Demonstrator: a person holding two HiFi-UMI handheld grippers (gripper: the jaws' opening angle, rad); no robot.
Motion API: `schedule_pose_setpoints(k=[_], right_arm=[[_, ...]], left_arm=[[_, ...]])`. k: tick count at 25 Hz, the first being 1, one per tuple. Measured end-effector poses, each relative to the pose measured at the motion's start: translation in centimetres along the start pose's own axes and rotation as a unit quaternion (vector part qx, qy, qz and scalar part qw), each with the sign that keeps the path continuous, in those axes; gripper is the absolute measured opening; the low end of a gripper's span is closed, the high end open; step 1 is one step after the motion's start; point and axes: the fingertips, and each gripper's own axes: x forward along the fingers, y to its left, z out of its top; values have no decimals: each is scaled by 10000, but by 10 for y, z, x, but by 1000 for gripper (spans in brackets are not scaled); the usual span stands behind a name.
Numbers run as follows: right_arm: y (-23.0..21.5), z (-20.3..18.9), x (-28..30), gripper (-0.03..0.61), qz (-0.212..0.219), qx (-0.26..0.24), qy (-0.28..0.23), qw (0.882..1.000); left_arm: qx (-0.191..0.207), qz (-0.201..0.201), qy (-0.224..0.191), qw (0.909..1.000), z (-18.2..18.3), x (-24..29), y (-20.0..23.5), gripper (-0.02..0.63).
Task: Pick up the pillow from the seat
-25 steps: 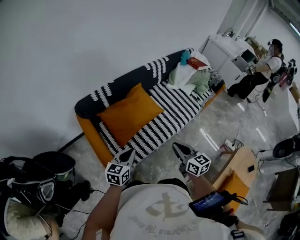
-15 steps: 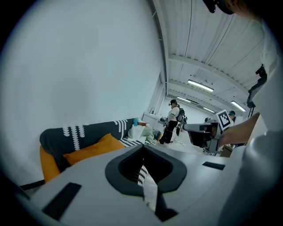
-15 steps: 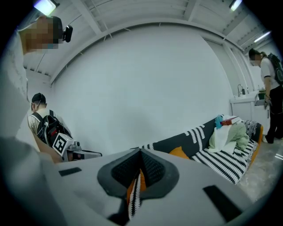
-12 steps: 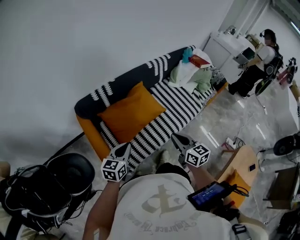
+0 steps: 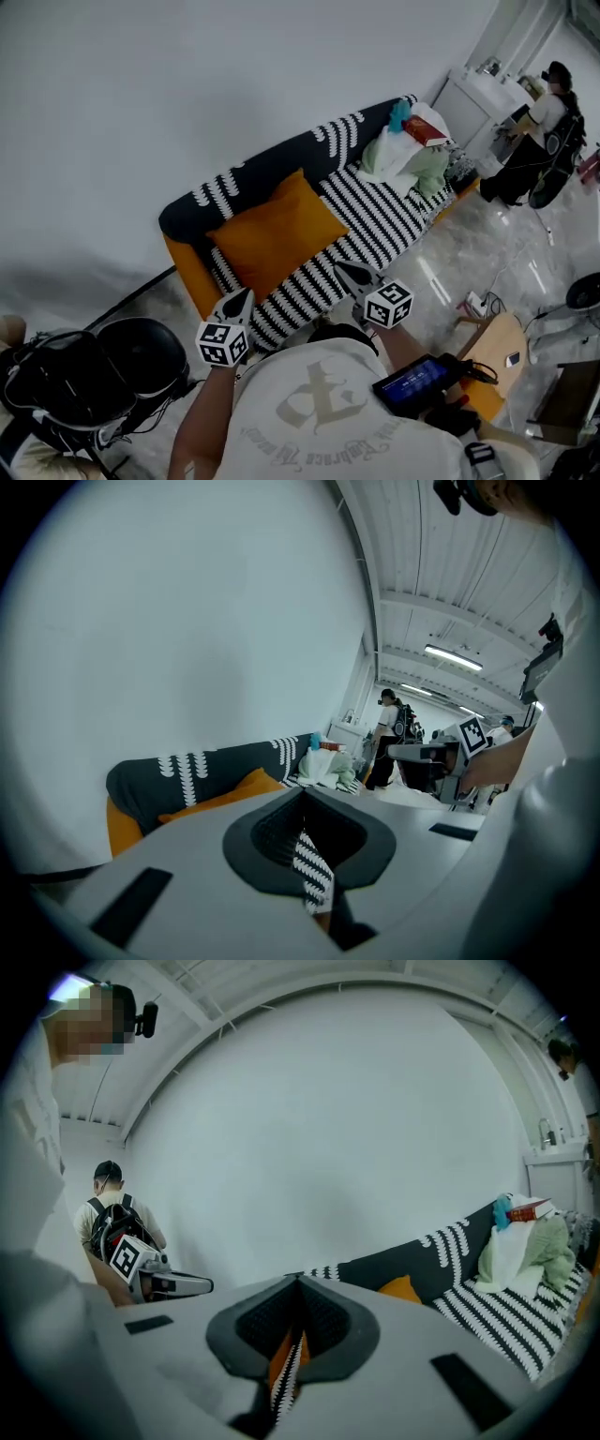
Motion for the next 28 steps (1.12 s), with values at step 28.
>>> schedule_pose_setpoints(k=[28], right_arm=[[-184,-3,84,13,914,-10,1074,9900]], left_arm=[[-760,1279,277,9885,18,132,10,9]])
